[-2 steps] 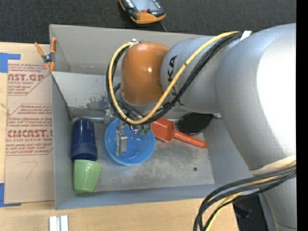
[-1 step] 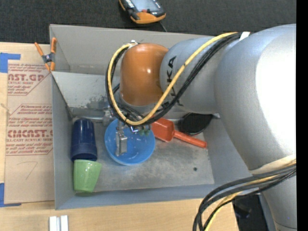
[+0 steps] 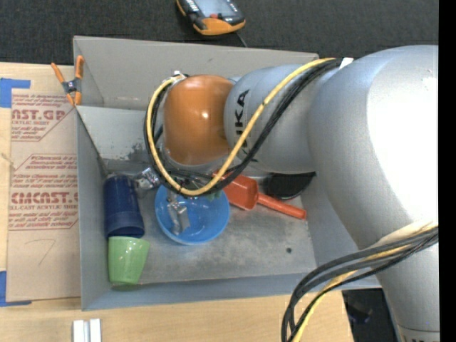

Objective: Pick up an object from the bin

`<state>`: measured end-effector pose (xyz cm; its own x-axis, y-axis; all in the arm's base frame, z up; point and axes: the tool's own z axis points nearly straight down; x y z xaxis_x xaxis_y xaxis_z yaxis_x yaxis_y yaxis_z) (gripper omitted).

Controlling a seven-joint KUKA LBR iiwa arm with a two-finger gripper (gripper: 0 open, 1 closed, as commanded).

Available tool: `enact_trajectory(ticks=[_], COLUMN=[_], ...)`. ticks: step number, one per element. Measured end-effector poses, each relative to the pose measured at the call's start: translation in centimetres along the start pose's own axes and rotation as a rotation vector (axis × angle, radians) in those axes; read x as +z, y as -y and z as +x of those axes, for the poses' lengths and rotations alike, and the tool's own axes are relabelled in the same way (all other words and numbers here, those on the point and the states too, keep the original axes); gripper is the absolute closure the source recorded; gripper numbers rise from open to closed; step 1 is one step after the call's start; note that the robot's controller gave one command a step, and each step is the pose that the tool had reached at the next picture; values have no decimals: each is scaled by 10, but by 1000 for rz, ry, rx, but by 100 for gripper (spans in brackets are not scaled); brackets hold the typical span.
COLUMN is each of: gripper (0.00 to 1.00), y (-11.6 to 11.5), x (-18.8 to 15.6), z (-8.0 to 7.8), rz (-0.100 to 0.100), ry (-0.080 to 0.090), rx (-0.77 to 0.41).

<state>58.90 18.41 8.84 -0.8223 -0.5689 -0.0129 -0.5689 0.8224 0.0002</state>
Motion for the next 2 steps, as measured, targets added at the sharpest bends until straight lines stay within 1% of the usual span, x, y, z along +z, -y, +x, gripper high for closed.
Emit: enact_trajectory(ticks=[1,2], gripper=[0,0], y=[0,4], x=[-1,16], z=[0,-1], rz=[-1,6], ry=[0,1], rx=[3,-221])
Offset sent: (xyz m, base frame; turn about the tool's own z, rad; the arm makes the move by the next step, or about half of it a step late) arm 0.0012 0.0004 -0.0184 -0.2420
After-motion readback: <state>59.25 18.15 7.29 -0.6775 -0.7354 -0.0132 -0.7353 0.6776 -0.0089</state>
